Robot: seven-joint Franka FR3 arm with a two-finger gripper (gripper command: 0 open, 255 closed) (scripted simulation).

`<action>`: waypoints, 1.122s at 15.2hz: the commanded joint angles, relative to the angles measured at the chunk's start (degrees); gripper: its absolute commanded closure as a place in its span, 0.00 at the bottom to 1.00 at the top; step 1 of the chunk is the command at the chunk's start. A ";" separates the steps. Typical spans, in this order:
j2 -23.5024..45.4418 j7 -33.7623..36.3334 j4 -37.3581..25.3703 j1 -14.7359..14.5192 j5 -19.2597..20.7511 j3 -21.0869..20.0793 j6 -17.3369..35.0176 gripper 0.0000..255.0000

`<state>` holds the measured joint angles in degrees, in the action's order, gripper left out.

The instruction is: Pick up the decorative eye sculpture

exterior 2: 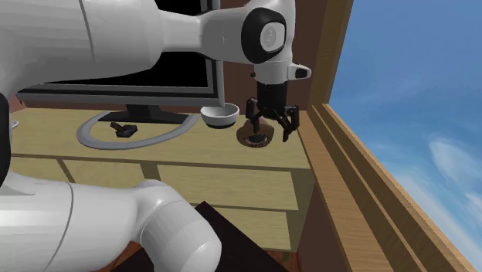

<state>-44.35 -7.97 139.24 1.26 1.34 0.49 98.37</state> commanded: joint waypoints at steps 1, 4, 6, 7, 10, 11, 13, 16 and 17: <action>0.00 0.00 0.00 0.00 0.00 0.00 0.00 0.00; 6.45 8.36 -4.27 0.32 -3.20 -3.72 -0.42 0.00; 11.06 13.80 -7.59 0.62 -5.01 -5.87 -0.72 0.00; 13.43 16.48 -9.39 0.79 -5.82 -6.85 -0.89 0.00; 20.79 24.40 -15.25 1.35 -7.89 -9.43 -1.48 0.00; 23.31 26.99 -17.36 1.52 -8.45 -10.16 -1.71 0.00; 28.43 32.13 -21.79 1.79 -9.41 -11.40 -2.24 0.00; 36.28 39.66 -28.97 2.01 -10.50 -12.78 -3.21 0.00; 38.93 42.11 -31.51 2.01 -10.79 -13.08 -3.60 0.00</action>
<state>-7.92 31.34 109.85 3.26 -9.01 -12.19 94.95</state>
